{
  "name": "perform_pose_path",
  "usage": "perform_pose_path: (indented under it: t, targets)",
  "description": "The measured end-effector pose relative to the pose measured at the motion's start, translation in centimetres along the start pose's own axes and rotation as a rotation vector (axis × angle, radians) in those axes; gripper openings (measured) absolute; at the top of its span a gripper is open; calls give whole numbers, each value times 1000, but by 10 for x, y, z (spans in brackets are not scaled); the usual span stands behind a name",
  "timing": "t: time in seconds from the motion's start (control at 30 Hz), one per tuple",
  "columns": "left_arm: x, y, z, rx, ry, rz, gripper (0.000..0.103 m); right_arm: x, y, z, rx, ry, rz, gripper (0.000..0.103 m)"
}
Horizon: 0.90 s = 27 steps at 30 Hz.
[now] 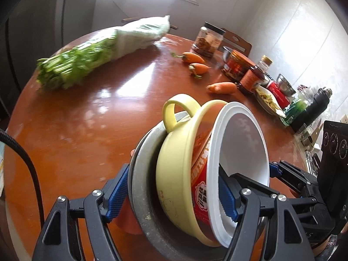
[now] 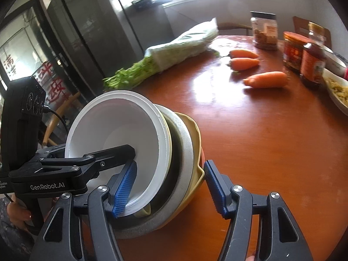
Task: Organize plates and bowls
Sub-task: 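Lower the nested bowls onto the steel pan and plate stack with the left tool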
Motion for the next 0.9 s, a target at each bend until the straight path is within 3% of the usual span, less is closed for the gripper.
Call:
perform_pose_path:
  t: [0.37,0.9]
  targets:
    - [15,-25,53,-21,-61,-20,73,-12,27,52,-44,-68,23,65]
    - [29,-44,87,7,-108,-9,74,-18,41,90,-72,-110,34,65]
Point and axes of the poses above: each gripper's, at about its wrist camera, not at the fingertips, and y roughly against the way its jaws point, z to its right, x to its top, the point moved 4 cm from there along -y, roughly the way its jaws point, and after that the axes turned 13 degrees about -z, right-handed, at the moved point
